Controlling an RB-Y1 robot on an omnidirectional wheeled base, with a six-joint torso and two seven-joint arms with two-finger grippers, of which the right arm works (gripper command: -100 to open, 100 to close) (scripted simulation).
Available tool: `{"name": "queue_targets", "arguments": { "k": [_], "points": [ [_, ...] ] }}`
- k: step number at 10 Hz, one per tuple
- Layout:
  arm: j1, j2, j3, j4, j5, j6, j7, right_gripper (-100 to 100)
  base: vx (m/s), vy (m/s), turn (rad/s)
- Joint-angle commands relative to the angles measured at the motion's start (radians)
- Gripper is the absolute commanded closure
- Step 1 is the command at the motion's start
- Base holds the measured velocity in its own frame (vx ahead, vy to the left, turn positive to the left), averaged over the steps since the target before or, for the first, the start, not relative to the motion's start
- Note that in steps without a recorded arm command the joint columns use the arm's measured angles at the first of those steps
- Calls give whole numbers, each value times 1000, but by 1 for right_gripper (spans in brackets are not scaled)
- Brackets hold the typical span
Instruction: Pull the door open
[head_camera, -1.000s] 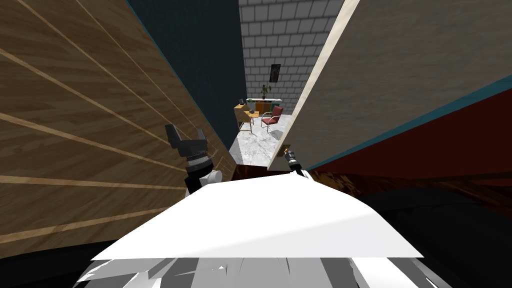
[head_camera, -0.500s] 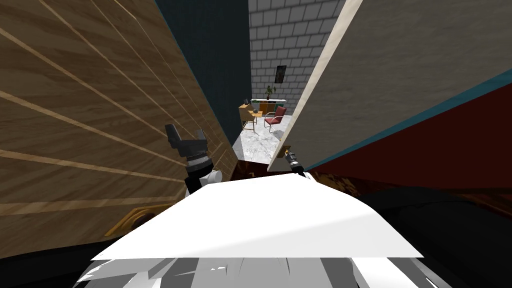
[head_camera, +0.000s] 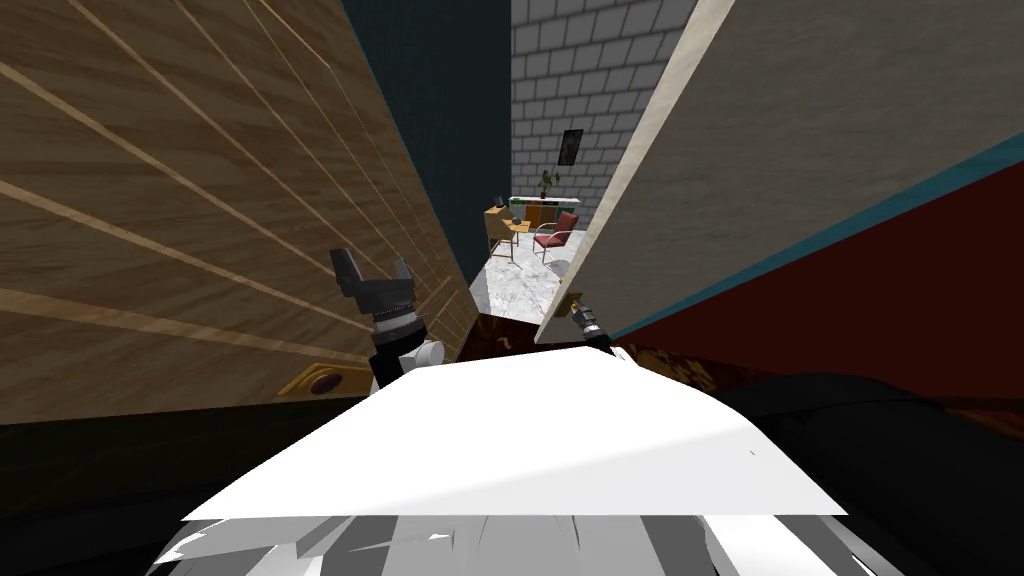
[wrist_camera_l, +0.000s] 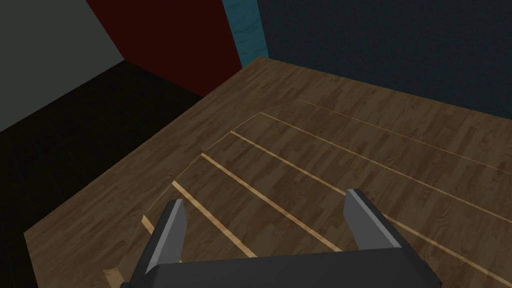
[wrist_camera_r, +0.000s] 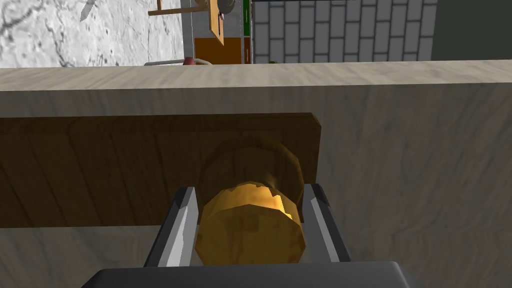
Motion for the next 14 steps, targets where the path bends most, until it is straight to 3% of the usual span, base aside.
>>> {"name": "queue_targets", "arguments": {
  "k": [1, 5, 6, 10, 14],
  "points": [
    [14, -17, 1, 5, 3, -26, -15, 100, -224, -82, 145],
    [45, -54, 5, 10, 9, -80, -51, 100, -222, -60, 120],
    [42, -47, 7, 7, 9, -69, -44, 100, -103, -38, 24],
    [69, -89, 8, 33, 15, -146, -81, 100, -221, -100, 164],
    [89, -123, 6, 52, 19, -205, -109, 100, -222, -78, 136]
  ]
}}
